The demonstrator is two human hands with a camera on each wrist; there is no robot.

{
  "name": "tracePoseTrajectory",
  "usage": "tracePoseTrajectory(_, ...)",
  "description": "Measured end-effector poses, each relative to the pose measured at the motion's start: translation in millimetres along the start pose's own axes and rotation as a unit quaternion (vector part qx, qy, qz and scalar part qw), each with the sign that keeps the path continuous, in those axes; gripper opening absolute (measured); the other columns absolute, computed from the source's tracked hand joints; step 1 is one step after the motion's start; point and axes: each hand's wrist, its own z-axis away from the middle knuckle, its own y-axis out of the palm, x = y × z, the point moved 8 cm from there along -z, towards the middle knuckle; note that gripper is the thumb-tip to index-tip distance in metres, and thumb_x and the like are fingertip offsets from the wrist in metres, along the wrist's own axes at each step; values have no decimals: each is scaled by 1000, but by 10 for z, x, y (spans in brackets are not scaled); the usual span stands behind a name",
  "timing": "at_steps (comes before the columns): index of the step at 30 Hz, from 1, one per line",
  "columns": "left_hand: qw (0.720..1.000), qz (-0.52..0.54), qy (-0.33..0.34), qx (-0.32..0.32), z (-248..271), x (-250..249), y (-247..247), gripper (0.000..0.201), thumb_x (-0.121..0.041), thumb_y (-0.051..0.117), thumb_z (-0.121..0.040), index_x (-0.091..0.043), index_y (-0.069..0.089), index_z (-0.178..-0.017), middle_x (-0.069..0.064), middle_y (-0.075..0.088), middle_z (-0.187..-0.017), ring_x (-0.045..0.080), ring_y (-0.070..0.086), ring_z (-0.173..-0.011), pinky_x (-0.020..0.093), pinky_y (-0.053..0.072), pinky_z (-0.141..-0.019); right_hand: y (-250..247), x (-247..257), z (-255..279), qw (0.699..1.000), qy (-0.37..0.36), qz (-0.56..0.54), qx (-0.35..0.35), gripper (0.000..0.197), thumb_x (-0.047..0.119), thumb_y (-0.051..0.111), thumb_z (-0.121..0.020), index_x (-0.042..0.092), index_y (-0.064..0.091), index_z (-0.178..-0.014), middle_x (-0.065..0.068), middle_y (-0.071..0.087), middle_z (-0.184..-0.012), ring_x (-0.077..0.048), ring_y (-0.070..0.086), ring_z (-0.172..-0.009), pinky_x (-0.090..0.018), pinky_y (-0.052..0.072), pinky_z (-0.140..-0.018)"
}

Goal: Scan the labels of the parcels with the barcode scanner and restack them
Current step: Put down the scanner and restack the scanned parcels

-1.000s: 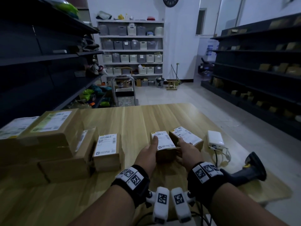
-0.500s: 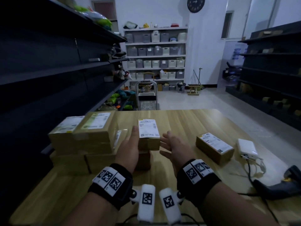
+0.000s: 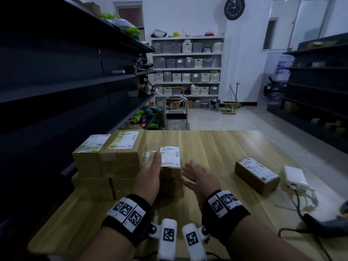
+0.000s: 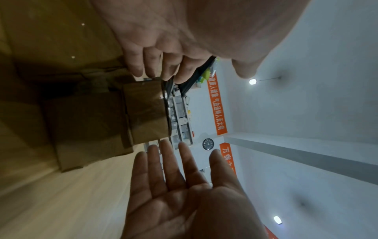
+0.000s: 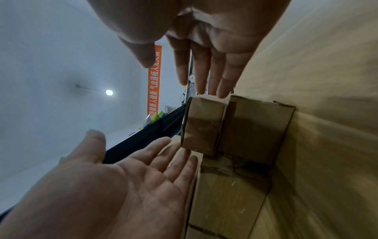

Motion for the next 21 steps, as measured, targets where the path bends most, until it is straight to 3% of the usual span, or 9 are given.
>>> tracePoseTrajectory(6,1000,-15,7,4,46,-112,72,104,-102,26,-78,-36,64,-149,-5,71,-143,22,62,-136,54,40,-125,-81,38,14,1000,11,4,-5,30,36,58,-108,11,70,-118,-8,77,-120,-23,70,-117,-41,60,-95)
tracePoseTrajectory(10,1000,-7,-1,7,22,-94,119,74,-86,29,-101,-34,68,-135,-1,74,-133,23,66,-127,52,45,-121,4,104,23,1000,18,14,14,29,36,53,-111,13,70,-113,-3,79,-110,-15,72,-107,-31,58,-80)
tracePoseTrajectory(16,1000,-22,-7,4,-38,-82,124,97,-97,28,-90,-31,62,-152,1,67,-149,26,60,-138,56,40,-125,-21,81,-5,1000,16,19,10,36,38,54,-110,8,69,-123,-8,78,-117,-18,72,-109,-29,59,-78)
tracePoseTrajectory(19,999,-36,6,-15,-109,-53,92,118,-111,25,-72,-34,60,-155,-2,54,-165,24,52,-150,57,35,-129,-49,17,-16,1000,13,23,11,38,41,54,-109,9,70,-124,-9,77,-121,-20,72,-113,-32,60,-86)
tracePoseTrajectory(21,998,-45,27,-20,-48,-139,105,112,-108,28,-77,-33,63,-152,-2,62,-156,23,57,-143,55,39,-126,-93,-13,-53,999,14,33,7,41,43,54,-109,9,70,-128,-8,76,-124,-21,71,-116,-38,60,-96)
